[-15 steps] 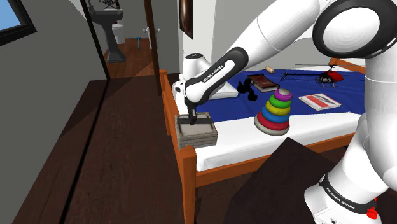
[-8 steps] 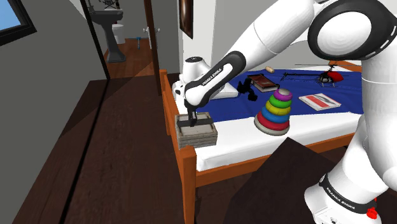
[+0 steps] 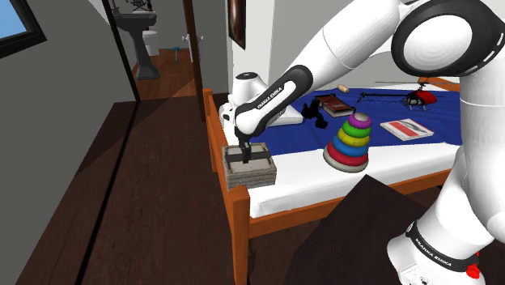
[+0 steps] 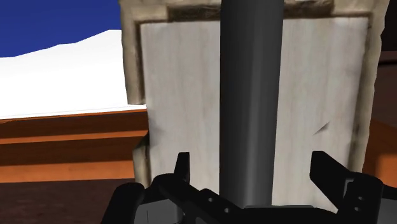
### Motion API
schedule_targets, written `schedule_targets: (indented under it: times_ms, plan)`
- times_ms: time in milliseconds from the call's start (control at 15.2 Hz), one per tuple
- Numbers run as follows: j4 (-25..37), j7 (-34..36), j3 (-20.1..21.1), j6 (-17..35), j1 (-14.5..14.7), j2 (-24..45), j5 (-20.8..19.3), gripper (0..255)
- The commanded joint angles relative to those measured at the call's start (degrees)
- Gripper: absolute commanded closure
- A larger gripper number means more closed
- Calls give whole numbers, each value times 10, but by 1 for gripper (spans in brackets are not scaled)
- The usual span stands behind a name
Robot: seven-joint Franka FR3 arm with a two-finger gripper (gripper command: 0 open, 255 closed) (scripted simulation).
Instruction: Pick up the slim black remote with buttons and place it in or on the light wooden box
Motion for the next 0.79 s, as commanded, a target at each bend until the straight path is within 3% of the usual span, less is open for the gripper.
schedule_targets:
  times_ms: [0,198,726]
  plan:
    - [-2,1,-1,-13,2,-15,-2,0]
    - [-2,5,-5,-53,6,-55,-7,0]
    - [-2,5,-5,-53,6,-55,-7,0]
